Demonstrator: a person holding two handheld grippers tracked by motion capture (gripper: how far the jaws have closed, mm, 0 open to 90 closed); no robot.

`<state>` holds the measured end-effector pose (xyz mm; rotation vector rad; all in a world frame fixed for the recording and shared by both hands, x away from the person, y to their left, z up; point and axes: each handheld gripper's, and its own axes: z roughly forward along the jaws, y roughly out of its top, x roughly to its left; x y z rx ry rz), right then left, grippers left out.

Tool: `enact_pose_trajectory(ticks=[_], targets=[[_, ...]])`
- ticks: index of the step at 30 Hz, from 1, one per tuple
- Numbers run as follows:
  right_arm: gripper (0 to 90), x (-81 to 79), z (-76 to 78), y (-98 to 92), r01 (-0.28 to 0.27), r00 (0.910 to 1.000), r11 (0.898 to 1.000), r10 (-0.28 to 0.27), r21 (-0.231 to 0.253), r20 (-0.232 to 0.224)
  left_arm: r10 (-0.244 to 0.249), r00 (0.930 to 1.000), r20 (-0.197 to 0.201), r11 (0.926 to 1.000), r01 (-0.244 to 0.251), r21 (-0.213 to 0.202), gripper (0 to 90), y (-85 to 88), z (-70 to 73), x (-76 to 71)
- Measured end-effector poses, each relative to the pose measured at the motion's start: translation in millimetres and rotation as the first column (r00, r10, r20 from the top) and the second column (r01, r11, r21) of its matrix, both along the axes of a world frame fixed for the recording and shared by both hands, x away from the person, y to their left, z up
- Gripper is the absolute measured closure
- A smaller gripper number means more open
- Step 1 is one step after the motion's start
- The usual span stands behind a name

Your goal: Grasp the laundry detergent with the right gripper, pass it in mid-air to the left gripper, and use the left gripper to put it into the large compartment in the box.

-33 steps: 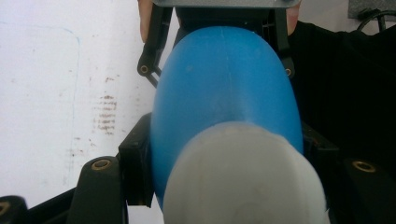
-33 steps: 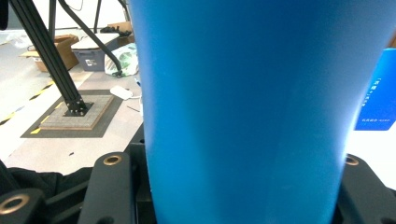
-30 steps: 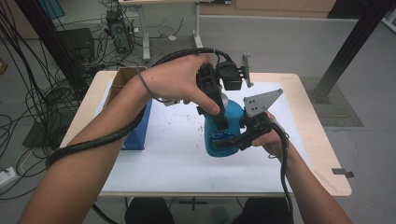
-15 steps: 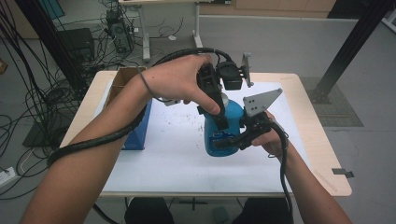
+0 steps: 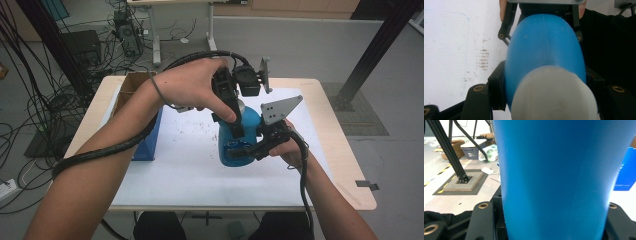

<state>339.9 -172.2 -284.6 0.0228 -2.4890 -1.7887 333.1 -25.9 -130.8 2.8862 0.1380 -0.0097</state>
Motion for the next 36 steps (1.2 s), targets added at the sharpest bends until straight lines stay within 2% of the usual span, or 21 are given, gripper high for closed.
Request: enact_pose_trajectory(ticks=[18, 19, 21, 22, 27, 31, 32, 36], targets=[[39.6, -1.5, -1.1, 2.1, 0.003, 1.0, 1.0, -0.003, 0.024, -0.007, -0.006, 1.0, 0.004, 0.9999, 0.006, 0.009, 37.9, -1.6, 1.9, -1.9], [36.1, -1.8, -1.1, 2.0, 0.014, 0.9998, 0.999, -0.014, 0.032, -0.015, -0.002, 1.0, 0.006, 0.9999, 0.002, 0.012, 37.9, -1.4, 1.9, -2.1], [34.9, -1.8, -1.0, 1.7, 0.013, 0.9996, 0.999, -0.012, 0.03, -0.024, 0.001, 1.0, 0.007, 0.9999, -0.001, 0.01, 37.9, -1.3, 1.9, -1.9], [29.4, -1.7, -1.4, 1.3, 0.02, 0.9994, 0.999, -0.019, 0.033, -0.031, 0.002, 0.9999, 0.013, 0.9999, -0.002, 0.011, 37.9, -1.3, 2.3, -2.7], [15.6, -0.8, -2.4, 0.1, 0.043, 0.9978, 0.999, -0.042, 0.022, -0.051, 0.01, 0.9997, 0.022, 0.9999, -0.011, 0.013, 37.9, 0.1, 4.6, -2.7], [10.6, -1.3, -2.5, 0.2, 0.042, 0.9977, 0.999, -0.041, 0.017, -0.054, 0.017, 0.9995, 0.025, 0.9998, -0.017, 0.011, 37.8, 1.0, 6.2, -2.9], [6.9, -1.5, -2.6, 0.3, 0.041, 0.9975, 0.999, -0.041, 0.007, -0.057, 0.019, 0.9995, 0.026, 0.9997, -0.019, 0.012, 37.8, 1.2, 6.6, -2.9], [1.4, -2.3, -1.5, -0.1, 0.056, 0.9951, 0.998, -0.058, -0.022, -0.081, 0.021, 0.9994, 0.026, 0.9997, -0.022, 0.009, 37.8, 0.9, 6.9, -2.5]])
